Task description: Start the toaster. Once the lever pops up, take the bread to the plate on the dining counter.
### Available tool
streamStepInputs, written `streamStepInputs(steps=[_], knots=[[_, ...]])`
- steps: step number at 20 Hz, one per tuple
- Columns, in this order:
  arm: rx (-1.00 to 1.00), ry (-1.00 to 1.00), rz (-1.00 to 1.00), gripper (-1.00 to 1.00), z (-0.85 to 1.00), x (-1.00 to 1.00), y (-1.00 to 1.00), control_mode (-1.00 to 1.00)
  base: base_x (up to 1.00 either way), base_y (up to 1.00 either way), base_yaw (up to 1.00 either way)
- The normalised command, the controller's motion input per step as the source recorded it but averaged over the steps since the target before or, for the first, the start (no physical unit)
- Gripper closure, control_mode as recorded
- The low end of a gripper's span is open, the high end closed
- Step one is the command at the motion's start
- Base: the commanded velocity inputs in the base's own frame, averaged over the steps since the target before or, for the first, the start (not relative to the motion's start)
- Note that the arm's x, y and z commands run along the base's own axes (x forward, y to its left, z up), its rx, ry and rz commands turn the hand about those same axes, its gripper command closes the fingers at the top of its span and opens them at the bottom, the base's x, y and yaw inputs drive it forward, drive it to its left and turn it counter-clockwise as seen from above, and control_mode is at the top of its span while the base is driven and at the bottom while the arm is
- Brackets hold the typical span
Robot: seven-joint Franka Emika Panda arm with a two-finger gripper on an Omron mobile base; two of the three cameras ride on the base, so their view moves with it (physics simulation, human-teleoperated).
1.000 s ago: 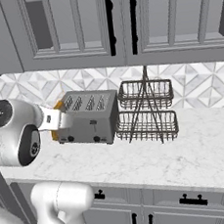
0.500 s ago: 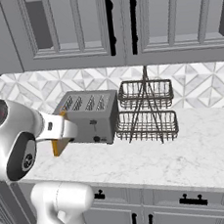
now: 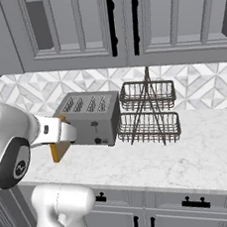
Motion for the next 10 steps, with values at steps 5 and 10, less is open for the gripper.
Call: streamStepInputs(steps=[5,10], knots=[[0.0,0.0,0.0,1.0,0.0,-0.02,0.0,-1.0,0.0,0.0,0.0],[0.0,0.0,0.0,1.0,0.0,-0.01,0.0,1.0,-0.02,0.0,0.0]])
